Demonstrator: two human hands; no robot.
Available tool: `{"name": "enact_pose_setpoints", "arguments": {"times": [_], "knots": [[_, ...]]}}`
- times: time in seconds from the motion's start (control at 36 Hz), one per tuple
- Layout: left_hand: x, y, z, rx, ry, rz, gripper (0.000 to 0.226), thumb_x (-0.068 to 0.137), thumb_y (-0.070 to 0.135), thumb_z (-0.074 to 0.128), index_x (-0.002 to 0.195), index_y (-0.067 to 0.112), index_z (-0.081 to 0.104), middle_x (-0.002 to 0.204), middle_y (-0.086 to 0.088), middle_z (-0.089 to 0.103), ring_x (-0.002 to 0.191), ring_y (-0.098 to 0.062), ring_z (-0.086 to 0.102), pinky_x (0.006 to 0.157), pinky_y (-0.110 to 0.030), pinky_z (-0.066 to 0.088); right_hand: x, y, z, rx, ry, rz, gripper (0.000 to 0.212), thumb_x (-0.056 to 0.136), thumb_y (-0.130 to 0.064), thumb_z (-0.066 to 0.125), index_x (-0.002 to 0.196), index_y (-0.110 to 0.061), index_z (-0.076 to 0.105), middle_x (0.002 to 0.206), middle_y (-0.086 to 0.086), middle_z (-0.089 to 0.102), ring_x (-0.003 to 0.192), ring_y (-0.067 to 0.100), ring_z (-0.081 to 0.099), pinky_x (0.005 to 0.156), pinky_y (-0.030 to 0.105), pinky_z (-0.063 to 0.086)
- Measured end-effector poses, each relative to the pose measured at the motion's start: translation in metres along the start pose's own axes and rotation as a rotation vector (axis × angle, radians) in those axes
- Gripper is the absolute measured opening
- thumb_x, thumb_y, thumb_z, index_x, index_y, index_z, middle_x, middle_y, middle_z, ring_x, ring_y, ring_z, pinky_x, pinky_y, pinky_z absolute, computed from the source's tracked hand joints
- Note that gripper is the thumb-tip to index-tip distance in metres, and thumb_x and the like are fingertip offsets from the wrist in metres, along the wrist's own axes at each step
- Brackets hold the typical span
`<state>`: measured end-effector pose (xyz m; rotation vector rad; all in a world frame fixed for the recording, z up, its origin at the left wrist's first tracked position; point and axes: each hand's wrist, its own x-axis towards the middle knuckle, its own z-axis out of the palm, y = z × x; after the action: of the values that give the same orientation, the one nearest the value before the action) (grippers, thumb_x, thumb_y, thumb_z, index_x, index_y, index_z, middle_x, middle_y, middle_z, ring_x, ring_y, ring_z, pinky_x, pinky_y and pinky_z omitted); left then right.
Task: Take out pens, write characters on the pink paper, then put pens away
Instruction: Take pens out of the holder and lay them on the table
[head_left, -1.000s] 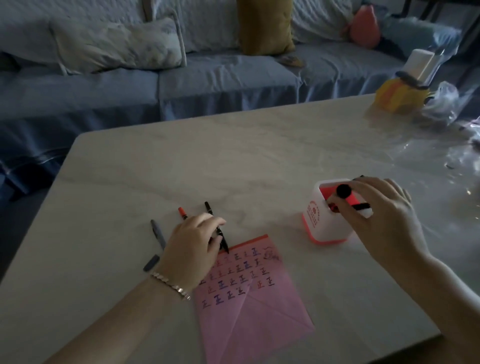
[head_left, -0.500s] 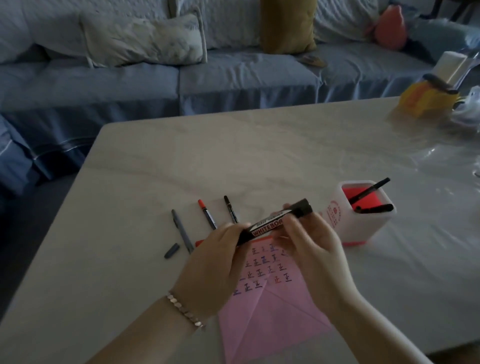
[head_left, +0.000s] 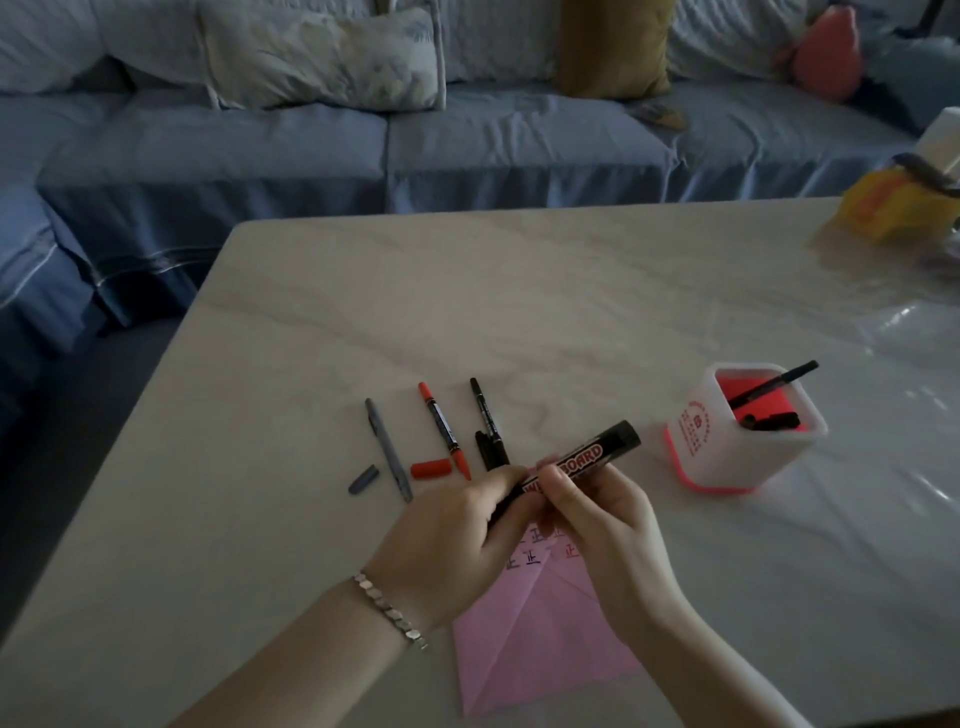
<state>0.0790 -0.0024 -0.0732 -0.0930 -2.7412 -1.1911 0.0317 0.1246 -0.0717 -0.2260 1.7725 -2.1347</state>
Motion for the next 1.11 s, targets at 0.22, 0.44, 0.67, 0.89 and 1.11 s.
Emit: {"name": "enact_pose_setpoints", "arguments": {"times": [0.22,0.44,0.67,0.89,1.11], "knots": [[-0.003,0.005,-0.001,-0.078,-0.016,-0.014,0.037,0.085,0.056,0.035,0.102,0.033,0.059,0.081,0.014,0.068,0.069,-0.008,0.064,0.061,-0.031,0.051,-0.004,0.003,-0.004,0.095,-0.042,0.029,0.013,0.080,-0.009,0.055,0.076,0.002,0.058,0.054,0.002,0.061,0.049,0.009,0.054,0.049,0.019,0.046],[-0.010,-0.001,-0.008,-0.091,-0.027,-0.105,0.049,0.076,0.068,0.039,0.117,0.044,0.050,0.080,0.020,0.066,0.066,0.009,0.059,0.059,-0.011,0.045,-0.007,0.004,-0.002,0.099,-0.083,-0.033,0.019,0.075,-0.020,0.058,0.081,-0.002,0.061,0.066,0.005,0.069,0.058,0.010,0.063,0.053,0.017,0.049],[-0.020,-0.019,-0.022,-0.229,0.240,-0.407,0.016,0.094,0.025,0.037,0.110,0.024,0.034,0.069,0.003,0.056,0.055,-0.003,0.049,0.052,-0.022,0.039,0.058,-0.022,-0.025,-0.295,0.014,0.039,0.009,0.092,-0.018,0.047,0.098,-0.019,0.052,0.081,0.003,0.063,0.073,0.015,0.064,0.069,0.023,0.055],[-0.031,-0.040,-0.021,-0.093,0.249,-0.451,0.029,0.092,0.011,0.044,0.082,0.035,0.031,0.080,0.013,0.057,0.056,0.000,0.053,0.052,-0.014,0.041,0.122,0.001,-0.031,-0.960,-0.085,0.026,0.023,0.085,-0.029,0.061,0.100,-0.012,0.062,0.074,0.006,0.067,0.057,0.016,0.058,0.056,0.026,0.045],[-0.004,-0.042,-0.016,0.083,0.248,-0.303,0.018,0.085,0.013,0.060,0.102,0.019,0.059,0.093,0.013,0.056,0.086,-0.001,0.054,0.073,0.003,0.036,0.131,0.030,-0.021,-1.364,-0.034,0.055,0.038,0.087,-0.037,0.055,0.102,-0.003,0.060,0.091,0.014,0.058,0.082,0.029,0.056,0.067,0.032,0.042]]}}
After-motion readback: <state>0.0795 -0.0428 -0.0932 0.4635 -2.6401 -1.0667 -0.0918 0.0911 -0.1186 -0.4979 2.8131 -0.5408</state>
